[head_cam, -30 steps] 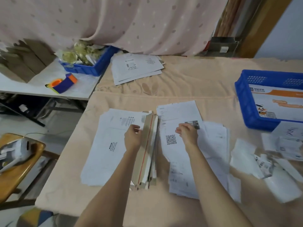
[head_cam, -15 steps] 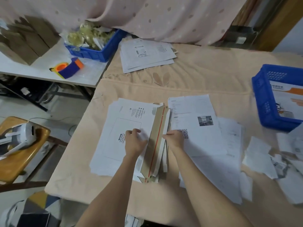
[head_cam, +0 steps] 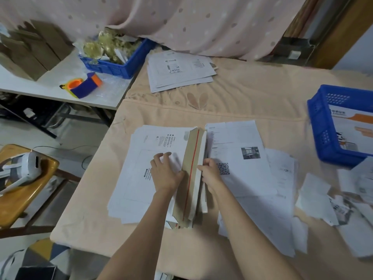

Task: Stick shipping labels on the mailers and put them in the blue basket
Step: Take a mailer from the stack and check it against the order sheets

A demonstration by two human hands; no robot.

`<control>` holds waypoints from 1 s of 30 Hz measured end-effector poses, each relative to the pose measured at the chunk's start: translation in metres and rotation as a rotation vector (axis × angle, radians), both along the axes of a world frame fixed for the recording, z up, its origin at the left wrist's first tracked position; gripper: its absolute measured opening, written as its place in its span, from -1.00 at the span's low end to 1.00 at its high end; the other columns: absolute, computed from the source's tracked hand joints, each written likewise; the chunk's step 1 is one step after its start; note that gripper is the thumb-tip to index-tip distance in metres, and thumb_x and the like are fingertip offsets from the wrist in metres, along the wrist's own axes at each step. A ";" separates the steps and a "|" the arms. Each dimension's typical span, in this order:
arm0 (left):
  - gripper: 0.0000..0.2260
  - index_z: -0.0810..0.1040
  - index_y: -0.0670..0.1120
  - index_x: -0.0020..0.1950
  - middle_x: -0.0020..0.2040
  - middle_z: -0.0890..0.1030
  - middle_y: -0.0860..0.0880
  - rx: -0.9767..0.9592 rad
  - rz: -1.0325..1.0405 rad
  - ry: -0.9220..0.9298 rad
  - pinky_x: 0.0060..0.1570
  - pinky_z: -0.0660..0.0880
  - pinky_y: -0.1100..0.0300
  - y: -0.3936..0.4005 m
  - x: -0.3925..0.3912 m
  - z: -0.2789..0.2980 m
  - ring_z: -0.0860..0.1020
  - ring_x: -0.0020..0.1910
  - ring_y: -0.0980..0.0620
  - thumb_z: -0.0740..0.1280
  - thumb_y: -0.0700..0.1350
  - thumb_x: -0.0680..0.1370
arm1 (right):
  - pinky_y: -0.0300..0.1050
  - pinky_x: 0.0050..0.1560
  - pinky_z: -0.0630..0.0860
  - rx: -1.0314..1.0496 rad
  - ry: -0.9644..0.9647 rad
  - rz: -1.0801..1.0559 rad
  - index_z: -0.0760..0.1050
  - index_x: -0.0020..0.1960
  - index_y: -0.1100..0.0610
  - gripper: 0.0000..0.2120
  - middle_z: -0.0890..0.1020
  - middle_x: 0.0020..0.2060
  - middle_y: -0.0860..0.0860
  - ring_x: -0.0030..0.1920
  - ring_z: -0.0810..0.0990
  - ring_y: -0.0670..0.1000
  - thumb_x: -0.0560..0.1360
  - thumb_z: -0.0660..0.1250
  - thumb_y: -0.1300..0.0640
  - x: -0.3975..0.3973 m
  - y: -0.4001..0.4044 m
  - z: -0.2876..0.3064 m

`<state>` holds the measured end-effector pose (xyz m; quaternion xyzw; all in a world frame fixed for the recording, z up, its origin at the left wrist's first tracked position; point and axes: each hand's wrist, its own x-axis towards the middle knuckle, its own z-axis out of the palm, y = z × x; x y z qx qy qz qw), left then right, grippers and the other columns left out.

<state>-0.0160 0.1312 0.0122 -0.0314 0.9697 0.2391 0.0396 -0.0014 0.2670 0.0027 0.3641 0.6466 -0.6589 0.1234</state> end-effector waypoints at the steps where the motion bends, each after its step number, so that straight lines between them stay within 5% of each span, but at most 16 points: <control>1: -0.39 0.36 -0.06 0.36 0.35 0.32 -0.10 0.031 -0.020 0.007 0.19 0.32 0.08 0.001 -0.002 0.002 0.32 0.29 -0.12 0.45 0.01 0.36 | 0.01 0.00 0.47 -0.007 0.017 -0.003 0.38 -0.09 0.03 -0.81 0.58 0.02 0.14 -0.03 0.55 0.10 0.49 0.26 0.31 0.000 0.001 0.004; 7: -0.40 0.34 0.03 0.41 0.48 0.22 -0.05 0.329 0.017 -0.108 0.34 0.30 0.00 0.005 -0.007 0.009 0.26 0.43 -0.08 0.45 0.03 0.41 | 0.06 0.14 0.51 -0.054 0.085 -0.004 0.49 -0.03 0.10 -0.88 0.64 0.02 0.13 0.04 0.60 0.15 0.54 0.22 0.27 -0.008 0.010 0.030; 11: -0.41 0.29 0.07 0.46 0.52 0.16 -0.06 0.377 0.018 -0.144 0.38 0.23 0.00 0.008 -0.009 0.008 0.17 0.49 -0.07 0.41 0.04 0.46 | 0.00 0.11 0.52 -0.320 0.009 -0.120 0.57 0.12 0.15 -0.80 0.66 0.02 0.11 0.04 0.62 0.12 0.57 0.24 0.14 -0.010 0.014 0.036; 19: -0.52 0.28 0.14 0.46 0.53 0.18 0.01 0.312 0.054 -0.210 0.34 0.28 -0.08 0.015 -0.009 0.011 0.18 0.49 0.00 0.27 0.10 0.55 | 0.05 0.02 0.57 -0.701 0.013 -0.150 0.54 0.24 0.22 -0.66 0.65 0.10 0.20 0.02 0.64 0.17 0.61 0.19 0.04 -0.002 0.022 0.037; 25: -0.57 0.32 0.17 0.43 0.46 0.35 0.03 0.258 0.088 -0.102 0.28 0.35 -0.05 0.015 -0.009 0.019 0.36 0.40 -0.01 0.16 0.19 0.56 | 0.06 0.18 0.51 -0.709 0.067 -0.111 0.57 0.20 0.22 -0.69 0.64 0.12 0.19 0.09 0.61 0.18 0.56 0.25 0.07 -0.012 0.021 0.042; 30: -0.59 0.41 0.20 0.32 0.30 0.50 0.13 0.185 0.072 -0.008 0.07 0.39 0.13 0.013 -0.007 0.028 0.49 0.22 0.03 0.24 0.25 0.50 | 0.01 -0.05 0.56 -0.680 0.049 -0.195 0.56 0.20 0.24 -0.69 0.68 -0.01 0.19 -0.07 0.64 0.16 0.54 0.23 0.12 -0.016 0.021 0.035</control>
